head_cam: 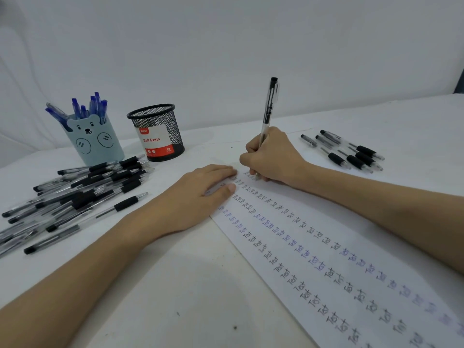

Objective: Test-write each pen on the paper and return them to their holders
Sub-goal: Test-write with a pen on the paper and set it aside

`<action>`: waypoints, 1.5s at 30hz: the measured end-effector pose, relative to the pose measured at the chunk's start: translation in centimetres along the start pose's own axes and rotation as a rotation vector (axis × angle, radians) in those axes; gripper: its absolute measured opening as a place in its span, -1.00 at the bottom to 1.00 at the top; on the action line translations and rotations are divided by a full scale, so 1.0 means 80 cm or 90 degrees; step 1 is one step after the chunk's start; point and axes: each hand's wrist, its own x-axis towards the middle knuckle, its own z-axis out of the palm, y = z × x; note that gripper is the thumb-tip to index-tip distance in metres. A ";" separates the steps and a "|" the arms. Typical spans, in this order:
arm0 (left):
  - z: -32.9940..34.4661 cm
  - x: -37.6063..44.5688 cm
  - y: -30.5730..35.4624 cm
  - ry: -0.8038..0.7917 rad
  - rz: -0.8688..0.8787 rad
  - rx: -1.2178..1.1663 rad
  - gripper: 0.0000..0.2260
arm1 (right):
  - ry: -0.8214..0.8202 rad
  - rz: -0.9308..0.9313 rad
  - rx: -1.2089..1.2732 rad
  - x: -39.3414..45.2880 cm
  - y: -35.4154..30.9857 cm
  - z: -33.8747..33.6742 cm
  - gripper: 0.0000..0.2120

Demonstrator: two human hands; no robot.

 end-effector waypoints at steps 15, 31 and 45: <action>0.000 0.000 0.000 -0.006 -0.004 0.002 -0.62 | -0.001 0.015 -0.006 -0.002 -0.003 -0.002 -0.59; 0.001 0.001 0.000 -0.010 -0.009 0.005 -0.62 | 0.011 0.051 0.002 -0.003 -0.003 -0.005 -0.61; 0.000 0.000 0.000 -0.016 -0.013 -0.002 -0.62 | 0.032 0.052 -0.001 0.000 -0.004 -0.002 -0.59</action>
